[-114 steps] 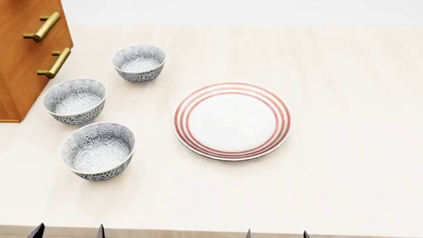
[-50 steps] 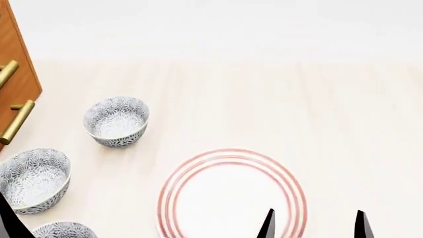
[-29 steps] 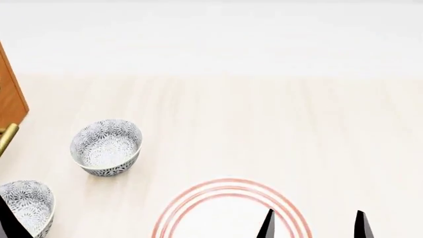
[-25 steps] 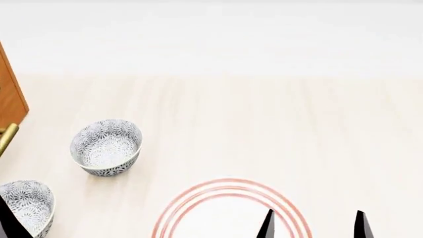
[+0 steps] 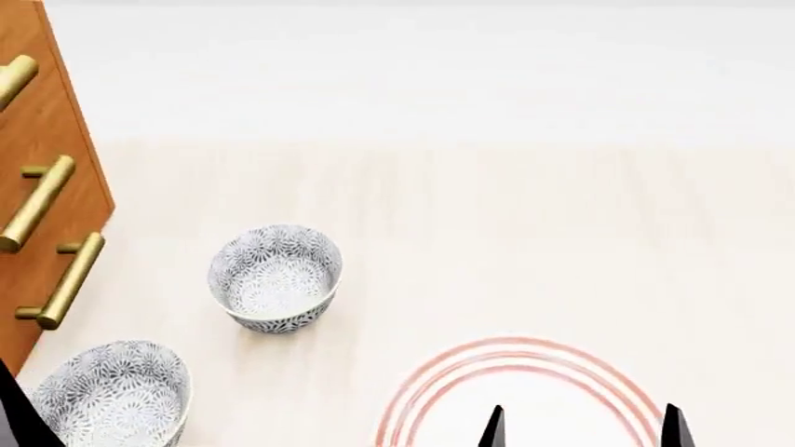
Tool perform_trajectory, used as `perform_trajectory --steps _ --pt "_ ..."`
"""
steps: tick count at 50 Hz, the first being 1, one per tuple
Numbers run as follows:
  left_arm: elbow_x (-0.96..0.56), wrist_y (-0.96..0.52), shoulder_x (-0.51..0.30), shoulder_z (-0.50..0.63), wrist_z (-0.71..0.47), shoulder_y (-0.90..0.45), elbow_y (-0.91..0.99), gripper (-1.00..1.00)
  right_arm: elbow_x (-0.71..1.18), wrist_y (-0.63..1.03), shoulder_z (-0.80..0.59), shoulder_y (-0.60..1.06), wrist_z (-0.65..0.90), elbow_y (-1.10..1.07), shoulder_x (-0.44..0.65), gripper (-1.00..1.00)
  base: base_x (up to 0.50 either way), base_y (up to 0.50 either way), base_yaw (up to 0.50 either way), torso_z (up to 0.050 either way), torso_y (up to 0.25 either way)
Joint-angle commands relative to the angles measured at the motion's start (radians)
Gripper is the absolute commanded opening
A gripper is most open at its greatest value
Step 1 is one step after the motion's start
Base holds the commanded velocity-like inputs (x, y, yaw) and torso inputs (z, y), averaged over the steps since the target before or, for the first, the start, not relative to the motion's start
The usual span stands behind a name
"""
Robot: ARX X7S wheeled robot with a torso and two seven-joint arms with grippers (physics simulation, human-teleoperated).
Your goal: Pick up the bowl and put it in the front on the plate.
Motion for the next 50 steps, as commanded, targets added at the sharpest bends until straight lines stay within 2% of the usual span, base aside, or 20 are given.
perform_trajectory --steps 1,17,23,32,50 --pt "0.005 -0.003 -0.001 -0.001 0.001 0.0 -0.001 1.0 -0.022 -0.011 0.005 -0.001 -0.003 0.004 -0.004 1.0 0.0 0.5 0.0 0.0 0.0" --pt "-0.004 -0.018 -0.012 0.012 -0.009 -0.002 0.0 1.0 -0.024 -0.005 -0.004 0.001 0.01 0.006 0.004 1.0 0.0 0.5 0.0 0.0 0.0" --pt "-0.055 -0.04 -0.024 0.032 0.006 -0.008 -0.009 1.0 -0.015 0.015 -0.009 0.004 0.016 0.006 0.008 1.0 0.0 0.0 0.0 0.0 0.0" --pt "0.016 -0.072 -0.018 0.033 -0.006 -0.006 -0.003 1.0 -0.002 0.039 -0.015 0.008 0.025 0.004 0.014 1.0 0.0 0.0 0.0 0.0 -0.009" --pt "0.013 -0.089 -0.026 0.044 -0.017 -0.007 -0.006 1.0 0.0 0.044 -0.026 0.009 0.035 0.011 0.023 1.0 0.0 0.0 0.0 0.0 -0.248"
